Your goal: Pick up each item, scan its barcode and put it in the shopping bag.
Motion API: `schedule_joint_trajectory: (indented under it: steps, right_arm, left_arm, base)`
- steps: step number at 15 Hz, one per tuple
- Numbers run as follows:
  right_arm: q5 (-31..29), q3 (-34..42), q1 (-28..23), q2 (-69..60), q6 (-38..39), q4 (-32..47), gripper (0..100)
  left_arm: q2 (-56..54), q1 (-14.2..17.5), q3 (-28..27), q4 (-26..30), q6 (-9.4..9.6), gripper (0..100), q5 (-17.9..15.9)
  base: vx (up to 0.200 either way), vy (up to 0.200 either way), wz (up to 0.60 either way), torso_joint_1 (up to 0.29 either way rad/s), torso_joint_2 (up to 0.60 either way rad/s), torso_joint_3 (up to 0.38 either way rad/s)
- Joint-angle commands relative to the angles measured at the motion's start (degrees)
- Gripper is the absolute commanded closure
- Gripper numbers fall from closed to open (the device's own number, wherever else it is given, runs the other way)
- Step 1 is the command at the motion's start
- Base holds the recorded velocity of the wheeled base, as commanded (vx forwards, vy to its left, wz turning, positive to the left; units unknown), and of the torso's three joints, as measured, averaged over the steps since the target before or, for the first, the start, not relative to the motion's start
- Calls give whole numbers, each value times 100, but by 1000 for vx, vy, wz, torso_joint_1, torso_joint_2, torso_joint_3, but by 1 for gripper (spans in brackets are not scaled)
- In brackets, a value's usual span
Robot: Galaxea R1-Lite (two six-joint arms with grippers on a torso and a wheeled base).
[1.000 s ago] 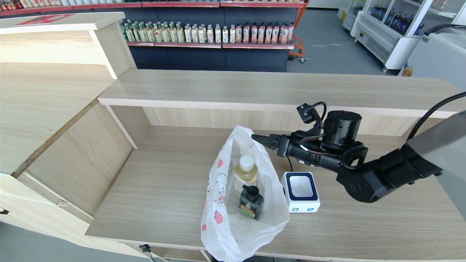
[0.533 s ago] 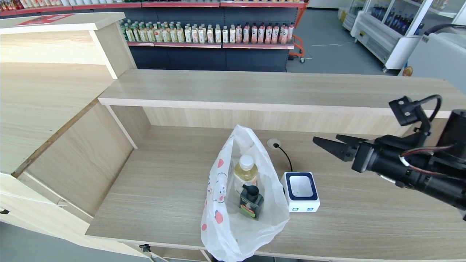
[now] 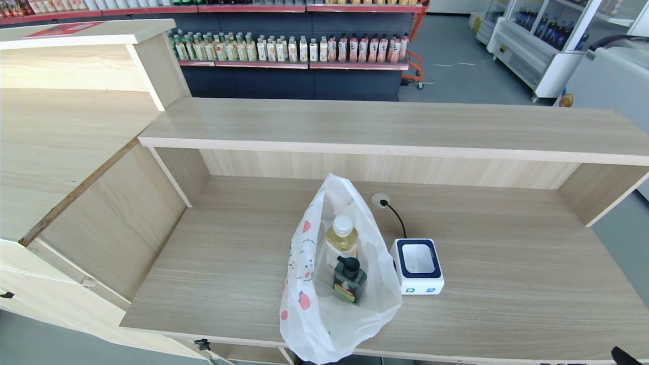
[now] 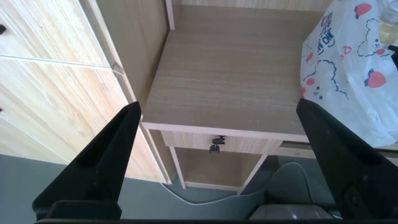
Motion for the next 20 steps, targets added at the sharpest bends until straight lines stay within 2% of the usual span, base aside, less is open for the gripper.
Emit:
schedule_joint_trajectory:
  steps: [1, 9, 10, 20]
  right_arm:
    - [-388, 377, -244, -2188, -580, 1073, 0]
    - [-441, 377, -226, -2241, -352, 1248, 0]
    - [-441, 377, -226, -2241, -361, 1248, 100]
    - [-441, 377, -226, -2241, -334, 1248, 100]
  left_arm:
    - [-2, 0, 0, 0, 2, 0, 1]
    - [-2, 0, 0, 0, 2, 0, 1]
    - [-2, 0, 0, 0, 2, 0, 1]
    - [-2, 0, 0, 0, -16, 0, 1]
  base:
    - [0, 0, 0, 0, 0, 0]
    - [0, 0, 0, 0, 0, 0]
    - [0, 0, 0, 0, 0, 0]
    - [0, 0, 0, 0, 0, 0]
